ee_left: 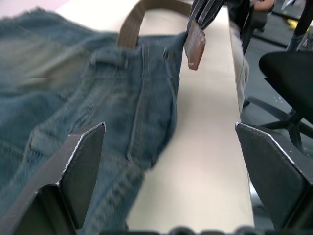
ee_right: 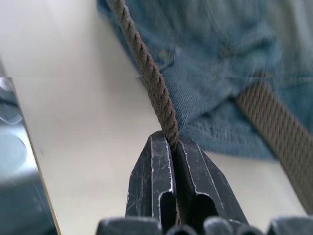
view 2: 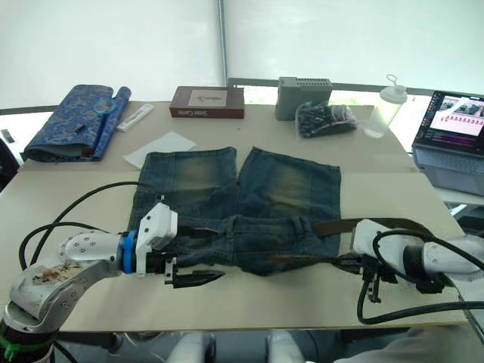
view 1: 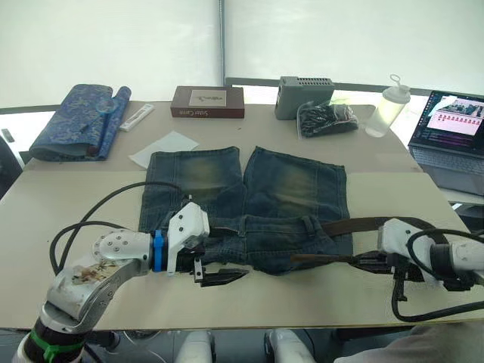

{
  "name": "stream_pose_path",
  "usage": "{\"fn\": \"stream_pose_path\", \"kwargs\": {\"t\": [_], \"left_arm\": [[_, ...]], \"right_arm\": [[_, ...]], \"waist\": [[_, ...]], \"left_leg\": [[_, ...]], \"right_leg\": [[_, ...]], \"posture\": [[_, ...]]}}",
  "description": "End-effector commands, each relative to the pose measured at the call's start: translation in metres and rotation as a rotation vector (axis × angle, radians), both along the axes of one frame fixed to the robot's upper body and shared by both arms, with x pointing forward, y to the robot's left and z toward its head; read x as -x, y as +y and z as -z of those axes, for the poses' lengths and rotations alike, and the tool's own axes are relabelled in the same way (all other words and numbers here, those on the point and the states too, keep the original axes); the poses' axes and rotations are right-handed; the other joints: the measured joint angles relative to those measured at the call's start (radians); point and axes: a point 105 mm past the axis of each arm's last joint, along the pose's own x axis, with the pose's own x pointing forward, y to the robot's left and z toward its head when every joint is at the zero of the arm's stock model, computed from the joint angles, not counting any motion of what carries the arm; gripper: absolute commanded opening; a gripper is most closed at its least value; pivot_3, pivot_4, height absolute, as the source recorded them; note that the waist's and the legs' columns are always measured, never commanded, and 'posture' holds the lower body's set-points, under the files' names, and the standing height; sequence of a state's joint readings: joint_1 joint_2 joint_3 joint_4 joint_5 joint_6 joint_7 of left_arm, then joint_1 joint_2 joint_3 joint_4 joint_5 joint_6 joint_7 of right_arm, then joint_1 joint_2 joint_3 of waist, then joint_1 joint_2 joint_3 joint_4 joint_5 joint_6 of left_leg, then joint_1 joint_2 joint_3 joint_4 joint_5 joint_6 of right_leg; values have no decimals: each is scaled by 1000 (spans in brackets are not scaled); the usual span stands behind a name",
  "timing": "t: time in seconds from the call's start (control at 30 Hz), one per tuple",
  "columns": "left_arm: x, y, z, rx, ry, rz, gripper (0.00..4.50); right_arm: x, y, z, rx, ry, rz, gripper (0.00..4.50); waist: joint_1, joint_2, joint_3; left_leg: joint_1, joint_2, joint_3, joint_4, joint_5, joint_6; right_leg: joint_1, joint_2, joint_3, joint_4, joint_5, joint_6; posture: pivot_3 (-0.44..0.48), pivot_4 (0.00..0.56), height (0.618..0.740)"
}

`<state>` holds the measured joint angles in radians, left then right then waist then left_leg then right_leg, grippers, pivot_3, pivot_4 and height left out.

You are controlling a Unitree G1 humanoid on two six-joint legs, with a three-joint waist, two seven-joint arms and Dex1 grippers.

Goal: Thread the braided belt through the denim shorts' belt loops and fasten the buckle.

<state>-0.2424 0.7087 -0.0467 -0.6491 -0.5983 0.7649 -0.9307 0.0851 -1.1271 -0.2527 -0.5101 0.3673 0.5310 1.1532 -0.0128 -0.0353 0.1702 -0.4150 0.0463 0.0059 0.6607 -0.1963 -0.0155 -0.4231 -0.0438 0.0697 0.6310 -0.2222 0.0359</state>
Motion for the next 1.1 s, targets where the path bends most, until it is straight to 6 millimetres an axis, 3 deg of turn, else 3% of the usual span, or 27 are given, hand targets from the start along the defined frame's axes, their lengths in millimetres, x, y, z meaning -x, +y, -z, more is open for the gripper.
{"fn": "stream_pose_path", "kwargs": {"t": [0.03,0.27,0.3,0.57,0.73,0.87,1.07,1.1], "left_arm": [[-2,-4,-4,13,-32,18,4500],[-4,-2,-1,-6,-43,3,4500],[-5,-2,-1,-6,-44,0,4500],[-3,1,2,-19,-37,-6,4500],[-4,2,2,-21,-39,-7,4500],[-5,1,2,-20,-42,-8,4500],[-7,0,2,-12,-38,0,4500],[-7,0,2,-9,-37,3,4500]], "right_arm": [[-5,-6,4,58,13,-17,62],[-10,-23,25,100,50,-7,62],[-8,-26,28,109,59,-5,783],[-8,-40,43,219,-30,2,3470],[-4,-40,44,226,-71,12,3470],[1,-29,41,185,-72,12,2289],[9,-27,32,168,-30,4,170],[12,-29,31,177,-10,1,74]], "waist": [[-1,0,0],[0,0,0],[0,0,0],[-2,0,0],[-1,0,0],[-2,0,0],[0,0,0],[0,0,0]], "left_leg": [[0,0,0,0,0,0],[0,0,0,0,0,0],[0,0,0,0,0,0],[0,0,0,0,0,0],[0,0,0,0,0,0],[0,0,0,0,0,0],[0,0,0,0,0,0],[0,0,0,0,0,0]], "right_leg": [[0,0,0,0,0,0],[0,0,0,0,0,0],[0,0,0,0,0,0],[0,0,1,0,0,0],[0,0,0,1,0,0],[0,0,1,1,0,0],[0,0,1,1,0,0],[0,0,1,1,0,0]], "posture": [[0,150,718],[0,150,718],[0,150,718],[0,150,718],[0,150,718],[0,150,718],[0,150,718],[0,150,718]]}}
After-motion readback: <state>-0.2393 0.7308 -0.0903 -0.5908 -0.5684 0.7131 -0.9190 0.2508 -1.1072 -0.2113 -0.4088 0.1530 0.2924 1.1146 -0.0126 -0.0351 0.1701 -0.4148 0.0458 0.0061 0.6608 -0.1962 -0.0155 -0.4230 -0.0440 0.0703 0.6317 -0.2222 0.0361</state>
